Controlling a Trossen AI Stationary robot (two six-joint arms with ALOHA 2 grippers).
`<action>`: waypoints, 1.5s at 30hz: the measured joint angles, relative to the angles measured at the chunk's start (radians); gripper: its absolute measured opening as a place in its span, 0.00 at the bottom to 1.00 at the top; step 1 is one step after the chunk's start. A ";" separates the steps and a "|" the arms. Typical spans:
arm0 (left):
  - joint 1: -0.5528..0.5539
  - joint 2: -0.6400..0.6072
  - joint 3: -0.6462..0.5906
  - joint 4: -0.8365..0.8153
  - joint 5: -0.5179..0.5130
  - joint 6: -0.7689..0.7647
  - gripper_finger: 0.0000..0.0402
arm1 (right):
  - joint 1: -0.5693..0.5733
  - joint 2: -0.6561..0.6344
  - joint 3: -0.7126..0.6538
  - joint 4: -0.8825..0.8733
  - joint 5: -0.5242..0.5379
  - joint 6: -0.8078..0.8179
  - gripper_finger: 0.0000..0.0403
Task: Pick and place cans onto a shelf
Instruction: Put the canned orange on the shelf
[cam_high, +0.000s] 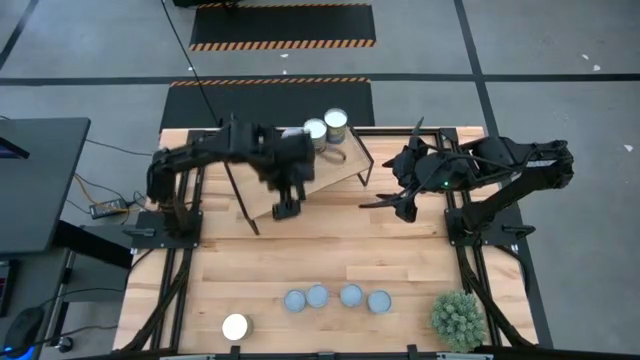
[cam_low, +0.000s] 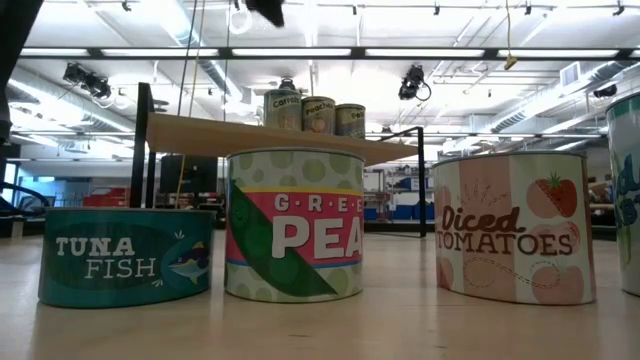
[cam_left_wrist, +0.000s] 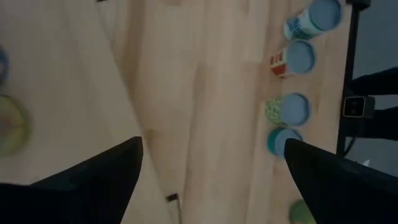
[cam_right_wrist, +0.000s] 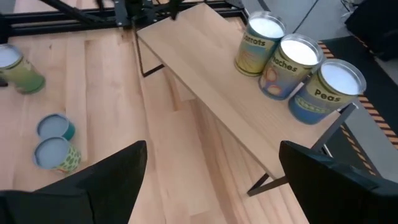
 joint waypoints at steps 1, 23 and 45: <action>-0.032 0.000 0.000 0.001 -0.019 -0.028 0.99 | 0.007 0.000 0.000 0.000 0.000 -0.001 0.93; -0.699 0.038 -0.005 -0.036 -0.358 -0.995 0.92 | 0.176 0.000 0.000 0.055 0.000 -0.010 0.93; -0.958 0.044 -0.428 0.123 -0.194 -1.416 0.94 | 0.237 0.001 0.000 0.063 0.034 0.018 0.93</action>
